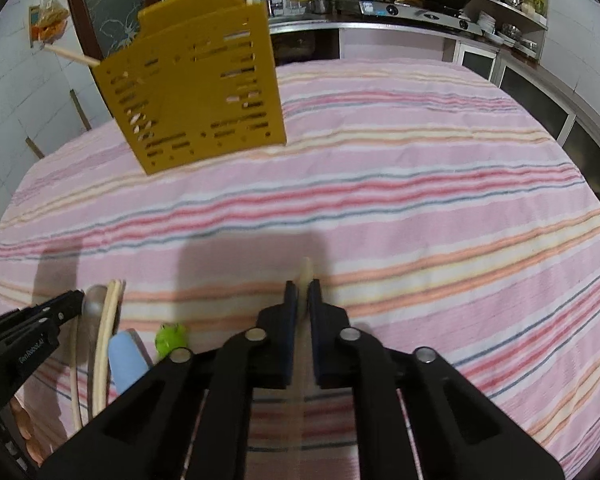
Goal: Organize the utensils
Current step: 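Close the left tool on a chopstick while the right tool grasps another chopstick, then lift both chopsticks upright and carry them toward the yellow holder, then lower the held chopsticks into the yellow holder with both tools, then open both tools to release the chopsticks inside the holder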
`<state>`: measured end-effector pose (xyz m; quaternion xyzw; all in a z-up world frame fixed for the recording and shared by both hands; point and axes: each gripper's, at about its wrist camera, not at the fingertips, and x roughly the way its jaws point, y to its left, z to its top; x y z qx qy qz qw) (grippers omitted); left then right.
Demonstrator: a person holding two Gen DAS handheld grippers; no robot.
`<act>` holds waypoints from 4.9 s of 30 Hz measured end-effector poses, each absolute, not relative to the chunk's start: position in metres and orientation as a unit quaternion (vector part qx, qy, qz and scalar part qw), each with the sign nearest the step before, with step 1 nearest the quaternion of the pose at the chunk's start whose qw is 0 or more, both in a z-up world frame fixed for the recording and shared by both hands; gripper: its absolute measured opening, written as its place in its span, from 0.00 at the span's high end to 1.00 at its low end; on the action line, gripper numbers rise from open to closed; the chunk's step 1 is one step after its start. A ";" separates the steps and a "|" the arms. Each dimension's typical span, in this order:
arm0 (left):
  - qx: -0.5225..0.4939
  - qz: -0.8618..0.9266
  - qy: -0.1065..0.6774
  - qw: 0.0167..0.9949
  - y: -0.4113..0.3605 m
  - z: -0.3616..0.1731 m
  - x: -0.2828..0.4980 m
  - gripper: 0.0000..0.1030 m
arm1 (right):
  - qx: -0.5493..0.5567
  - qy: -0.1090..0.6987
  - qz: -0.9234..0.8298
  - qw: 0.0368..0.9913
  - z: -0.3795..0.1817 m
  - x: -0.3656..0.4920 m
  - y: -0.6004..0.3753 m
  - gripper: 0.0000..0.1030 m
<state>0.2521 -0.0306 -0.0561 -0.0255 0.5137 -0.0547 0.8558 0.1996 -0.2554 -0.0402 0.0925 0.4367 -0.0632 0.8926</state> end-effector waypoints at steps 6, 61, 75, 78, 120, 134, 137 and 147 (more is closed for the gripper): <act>-0.035 -0.060 0.502 0.862 -0.026 -0.052 0.250 0.94 | 0.104 0.425 -0.056 0.897 -0.032 0.201 -0.259 0.94; 0.003 -0.031 0.093 0.995 -0.004 0.102 0.080 0.96 | 0.050 0.095 -0.017 0.994 0.076 0.039 -0.244 0.94; -0.008 -0.031 0.090 0.995 0.004 0.110 0.101 0.96 | 0.038 0.088 -0.014 0.995 0.086 0.055 -0.238 0.94; -0.010 -0.032 0.090 0.995 0.004 0.110 0.103 0.96 | 0.036 0.089 -0.013 0.995 0.086 0.057 -0.238 0.94; -0.049 -0.075 -0.011 0.996 -0.090 0.212 0.300 0.96 | 0.042 0.010 -0.003 0.999 0.186 0.275 -0.261 0.94; -0.045 -0.065 0.122 0.989 -0.071 0.149 0.345 0.86 | 0.059 0.116 -0.019 0.991 0.124 0.305 -0.281 0.54; -0.053 -0.059 0.122 0.989 -0.056 0.166 0.321 0.43 | 0.061 0.123 -0.033 0.990 0.135 0.285 -0.286 0.33; -0.004 -0.040 0.134 0.990 -0.023 0.165 0.212 0.05 | 0.051 0.184 -0.055 0.980 0.114 0.202 -0.287 0.16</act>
